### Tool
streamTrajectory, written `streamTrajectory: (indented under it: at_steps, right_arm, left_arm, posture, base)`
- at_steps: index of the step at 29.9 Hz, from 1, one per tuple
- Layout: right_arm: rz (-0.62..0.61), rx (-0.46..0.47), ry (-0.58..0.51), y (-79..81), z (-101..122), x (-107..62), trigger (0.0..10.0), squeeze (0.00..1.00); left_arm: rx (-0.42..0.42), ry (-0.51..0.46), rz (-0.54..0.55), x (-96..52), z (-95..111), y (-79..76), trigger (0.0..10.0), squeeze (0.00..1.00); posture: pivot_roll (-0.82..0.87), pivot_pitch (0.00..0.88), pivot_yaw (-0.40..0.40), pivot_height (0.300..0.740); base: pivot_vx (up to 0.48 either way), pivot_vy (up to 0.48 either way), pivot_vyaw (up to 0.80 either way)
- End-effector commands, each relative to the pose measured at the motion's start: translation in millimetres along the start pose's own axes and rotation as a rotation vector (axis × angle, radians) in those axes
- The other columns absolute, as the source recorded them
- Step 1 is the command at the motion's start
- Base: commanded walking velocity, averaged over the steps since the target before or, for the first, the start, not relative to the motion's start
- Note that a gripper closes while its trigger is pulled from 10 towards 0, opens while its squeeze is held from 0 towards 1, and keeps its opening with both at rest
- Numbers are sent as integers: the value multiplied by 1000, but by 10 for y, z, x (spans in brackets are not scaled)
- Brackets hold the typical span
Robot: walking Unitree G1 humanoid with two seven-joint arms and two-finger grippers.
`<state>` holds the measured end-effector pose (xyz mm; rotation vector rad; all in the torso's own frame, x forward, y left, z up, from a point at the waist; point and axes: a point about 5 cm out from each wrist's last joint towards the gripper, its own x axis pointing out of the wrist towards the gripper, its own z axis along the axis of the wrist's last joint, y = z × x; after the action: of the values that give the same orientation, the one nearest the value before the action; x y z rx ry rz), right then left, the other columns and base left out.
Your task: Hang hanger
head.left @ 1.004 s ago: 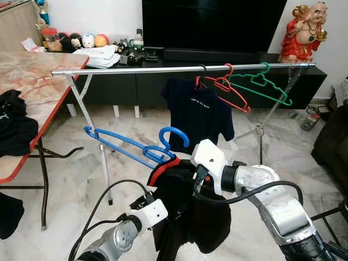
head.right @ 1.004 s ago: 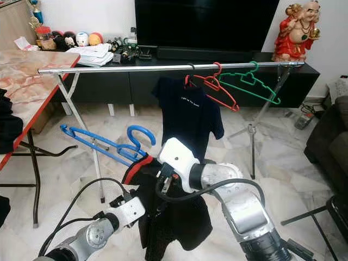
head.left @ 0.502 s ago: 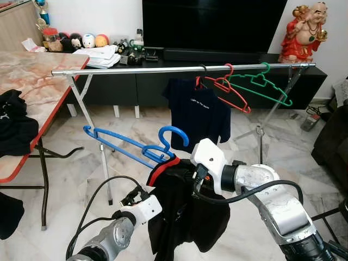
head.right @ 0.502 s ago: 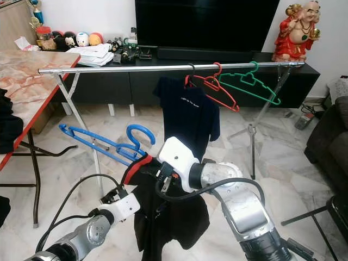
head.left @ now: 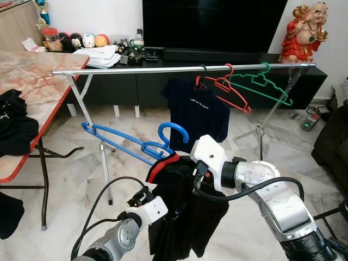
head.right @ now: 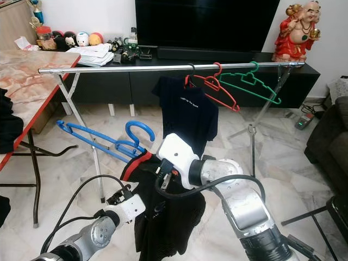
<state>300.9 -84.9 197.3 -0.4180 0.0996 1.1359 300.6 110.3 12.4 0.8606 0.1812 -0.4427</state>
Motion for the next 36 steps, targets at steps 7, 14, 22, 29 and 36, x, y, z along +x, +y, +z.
streamTrajectory:
  at_steps: [7,14,22,29,36]
  right_arm:
    - [-8,-63,-59,-39,200,-67,0,0]
    - [4,-76,-69,-35,231,-80,0,0]
    - [30,-81,-82,7,252,-84,0,0]
    - [50,-78,-83,42,243,-82,0,0]
    - [62,-71,-75,58,212,-84,0,0]
  left_arm:
    - [33,50,22,-13,-84,27,0,0]
    - [29,70,50,-13,-108,61,0,0]
    - [-10,48,72,-1,-70,81,0,0]
    - [-31,34,78,-1,-50,74,0,0]
    - [-91,32,105,-1,-48,102,0,0]
  posture:
    - [2,36,-41,740]
    - [1,33,-41,740]
    - [-1,33,-41,740]
    - [-1,34,-42,740]
    - [2,36,-44,740]
  base:
    - [0,0,0]
    - [0,0,0]
    - [0,0,0]
    - [0,0,0]
    - [0,0,0]
